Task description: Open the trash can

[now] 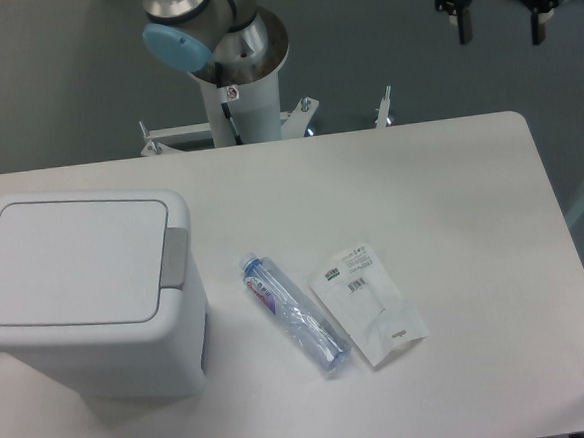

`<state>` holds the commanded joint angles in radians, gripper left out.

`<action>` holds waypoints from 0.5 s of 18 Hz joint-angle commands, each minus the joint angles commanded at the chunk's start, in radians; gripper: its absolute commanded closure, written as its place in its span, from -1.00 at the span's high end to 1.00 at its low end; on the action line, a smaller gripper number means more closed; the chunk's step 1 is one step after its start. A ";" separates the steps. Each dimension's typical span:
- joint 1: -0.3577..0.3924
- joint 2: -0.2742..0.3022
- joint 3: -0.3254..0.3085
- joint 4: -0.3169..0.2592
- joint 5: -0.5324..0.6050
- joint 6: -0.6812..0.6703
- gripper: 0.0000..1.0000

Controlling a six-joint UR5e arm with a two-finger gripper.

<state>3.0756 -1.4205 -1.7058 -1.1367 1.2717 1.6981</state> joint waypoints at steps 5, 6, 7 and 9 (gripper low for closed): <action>-0.003 0.000 0.014 0.000 -0.003 -0.006 1.00; -0.005 0.002 0.017 -0.002 -0.005 -0.020 1.00; -0.018 0.002 0.026 -0.005 -0.005 -0.058 1.00; -0.078 -0.005 0.047 -0.006 -0.005 -0.220 1.00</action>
<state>2.9977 -1.4250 -1.6583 -1.1428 1.2671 1.4782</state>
